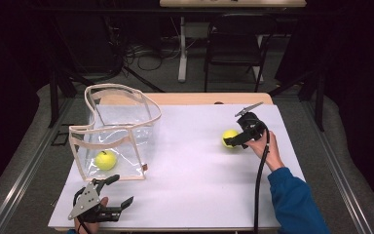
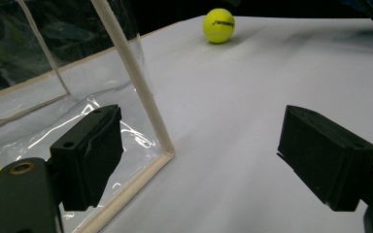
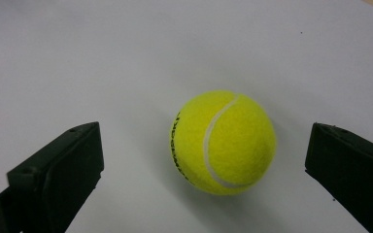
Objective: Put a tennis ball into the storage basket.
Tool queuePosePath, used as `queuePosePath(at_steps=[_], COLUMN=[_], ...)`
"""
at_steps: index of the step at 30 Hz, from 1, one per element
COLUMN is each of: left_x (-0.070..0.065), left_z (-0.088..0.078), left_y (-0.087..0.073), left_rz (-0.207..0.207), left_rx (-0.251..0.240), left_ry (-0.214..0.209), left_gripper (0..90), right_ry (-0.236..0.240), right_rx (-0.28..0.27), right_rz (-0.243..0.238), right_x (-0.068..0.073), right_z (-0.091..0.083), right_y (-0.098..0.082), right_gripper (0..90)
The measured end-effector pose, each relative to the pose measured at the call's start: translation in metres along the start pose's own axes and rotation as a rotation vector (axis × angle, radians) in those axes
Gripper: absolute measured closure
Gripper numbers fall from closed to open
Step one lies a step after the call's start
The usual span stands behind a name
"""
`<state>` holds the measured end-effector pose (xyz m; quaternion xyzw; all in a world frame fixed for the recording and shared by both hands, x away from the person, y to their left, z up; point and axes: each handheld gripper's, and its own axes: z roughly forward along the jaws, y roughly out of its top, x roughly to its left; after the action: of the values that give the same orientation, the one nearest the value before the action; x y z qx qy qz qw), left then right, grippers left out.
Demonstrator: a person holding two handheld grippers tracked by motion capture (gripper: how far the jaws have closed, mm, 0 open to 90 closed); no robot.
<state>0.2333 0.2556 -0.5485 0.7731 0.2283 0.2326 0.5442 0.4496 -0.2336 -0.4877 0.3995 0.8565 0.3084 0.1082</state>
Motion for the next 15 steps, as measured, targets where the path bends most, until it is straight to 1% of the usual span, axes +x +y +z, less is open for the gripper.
queuePosePath(at_steps=[3,5,6,9,10,12,15], left_x=[0.0,0.0,0.001,0.002,0.001,0.001,0.0], left_z=[0.0,0.001,0.002,0.003,0.003,0.002,0.002], left_y=[0.0,0.0,0.0,-0.001,-0.001,0.0,0.0], left_rz=[0.001,-0.001,-0.001,-0.004,-0.005,-0.002,0.001], left_rx=[0.004,0.002,0.005,0.012,0.008,0.006,0.007], left_ry=[-0.001,-0.002,-0.006,-0.008,-0.009,-0.008,-0.007], left_gripper=[16.0,16.0,16.0,16.1,16.0,16.0,16.1], right_ry=[-0.011,-0.007,-0.003,-0.006,0.0,0.004,0.016], right_rx=[0.01,0.008,0.006,0.03,0.03,0.037,0.041], right_rz=[0.004,0.016,0.01,0.013,0.022,0.022,0.041], right_x=[-0.001,-0.003,-0.003,-0.006,-0.006,-0.007,-0.01], right_z=[0.003,0.005,0.007,0.013,0.015,0.018,0.022], right_y=[0.003,0.005,0.005,0.005,0.005,0.004,0.003], right_gripper=[1.1,1.2,1.2,0.7,0.7,0.6,0.4])
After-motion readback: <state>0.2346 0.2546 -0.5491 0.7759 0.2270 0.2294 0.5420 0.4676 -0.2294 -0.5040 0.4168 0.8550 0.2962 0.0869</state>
